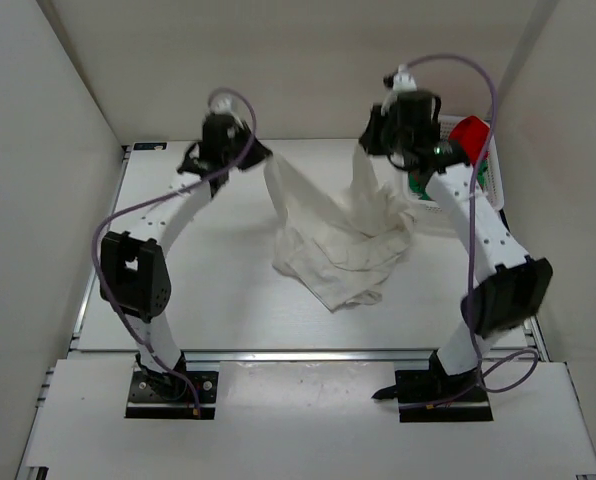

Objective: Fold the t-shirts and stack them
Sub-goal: Flatten out the tshirt

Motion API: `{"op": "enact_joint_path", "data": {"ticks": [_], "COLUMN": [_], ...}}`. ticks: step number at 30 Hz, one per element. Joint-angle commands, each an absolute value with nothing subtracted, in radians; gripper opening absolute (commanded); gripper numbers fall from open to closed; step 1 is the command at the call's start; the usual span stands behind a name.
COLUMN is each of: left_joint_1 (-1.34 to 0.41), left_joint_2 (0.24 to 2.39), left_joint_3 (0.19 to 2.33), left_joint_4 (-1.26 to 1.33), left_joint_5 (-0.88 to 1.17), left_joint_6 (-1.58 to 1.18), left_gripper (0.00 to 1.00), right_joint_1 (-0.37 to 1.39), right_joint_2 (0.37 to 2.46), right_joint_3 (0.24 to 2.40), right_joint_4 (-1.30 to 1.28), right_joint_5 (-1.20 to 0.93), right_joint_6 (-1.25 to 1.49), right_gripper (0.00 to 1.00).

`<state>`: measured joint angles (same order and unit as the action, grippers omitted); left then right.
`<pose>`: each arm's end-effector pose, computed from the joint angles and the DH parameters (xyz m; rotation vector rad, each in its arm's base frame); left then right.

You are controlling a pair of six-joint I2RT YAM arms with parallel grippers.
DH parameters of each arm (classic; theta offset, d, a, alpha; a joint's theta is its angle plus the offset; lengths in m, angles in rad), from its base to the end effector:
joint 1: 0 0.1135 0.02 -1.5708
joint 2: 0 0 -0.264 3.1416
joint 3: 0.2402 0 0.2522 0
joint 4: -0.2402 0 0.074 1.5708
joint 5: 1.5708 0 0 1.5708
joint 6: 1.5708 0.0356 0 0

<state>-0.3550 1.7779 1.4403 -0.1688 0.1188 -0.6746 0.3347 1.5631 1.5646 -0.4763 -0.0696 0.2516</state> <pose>0.3932 -0.1503 0.2943 -0.2690 2.1448 -0.7382 0.3394 0.1207 0.3878 -0.1301 2.0686 0.4345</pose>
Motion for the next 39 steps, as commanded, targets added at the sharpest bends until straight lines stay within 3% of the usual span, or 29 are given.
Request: {"op": "enact_joint_path", "data": {"ticks": [1,2,3,4,6,8,13,14,16,18,21,23,27,28,32,37,39], "left_joint_1": [-0.224,-0.204,-0.171,-0.16,-0.114,-0.086,-0.006,-0.002,0.061,0.136,0.232,0.244,0.21,0.218,0.232,0.362,0.45], "left_joint_2": [1.75,1.749,1.746,1.726,1.666,1.515,1.2,1.142,1.056,0.994,0.947,0.922,0.896,0.893,0.911,1.047,1.089], "left_joint_3": [1.853,1.909,1.993,2.022,2.036,1.909,1.285,1.222,0.956,0.81,0.671,0.606,0.551,0.545,0.499,0.483,0.48], "left_joint_4": [-0.357,-0.376,-0.403,-0.422,-0.436,-0.367,-0.189,-0.173,-0.146,-0.141,-0.193,-0.221,-0.287,-0.301,-0.314,-0.298,-0.292], "left_joint_5": [0.114,0.112,0.12,0.117,0.051,0.003,-0.119,-0.126,-0.129,-0.037,0.047,0.061,0.003,0.002,0.009,0.08,0.099], "left_joint_6": [-0.64,-0.643,-0.646,-0.644,-0.606,-0.588,-0.603,-0.612,-0.652,-0.686,-0.672,-0.651,-0.595,-0.591,-0.597,-0.629,-0.646], "left_gripper": [0.0,0.0,0.0,0.0,0.0,0.03,0.15,0.18,0.31,0.63,0.73,0.71,0.48,0.46,0.48,0.56,0.51], "right_joint_1": [0.325,0.318,0.313,0.289,0.281,0.313,0.362,0.382,0.387,0.383,0.39,0.39,0.404,0.384,0.284,0.287,0.317], "right_joint_2": [1.76,1.819,1.854,1.823,1.583,1.447,1.208,1.166,1.009,0.899,0.766,0.709,0.684,0.68,0.591,0.571,0.574], "right_joint_3": [2.267,2.56,2.66,2.599,2.229,2.048,1.737,1.56,1.306,0.957,0.641,0.519,0.451,0.442,0.344,0.325,0.331], "right_joint_4": [-0.674,-0.71,-0.716,-0.675,-0.451,-0.361,-0.353,-0.325,-0.226,-0.164,-0.164,-0.184,-0.274,-0.288,-0.275,-0.293,-0.295], "right_joint_5": [-0.063,-0.078,-0.09,-0.124,-0.205,-0.195,-0.247,-0.248,-0.282,-0.31,-0.267,-0.229,-0.178,-0.193,-0.308,-0.288,-0.264], "right_joint_6": [0.12,0.101,0.091,0.115,0.112,0.069,0.017,0.026,0.093,0.185,0.287,0.366,0.485,0.489,0.546,0.554,0.555], "right_gripper": [0.0,0.0,0.0,0.0,0.0,0.0,0.0,0.0,0.01,0.0,0.0,0.0,0.0,0.0,0.0,0.0,0.0]}}
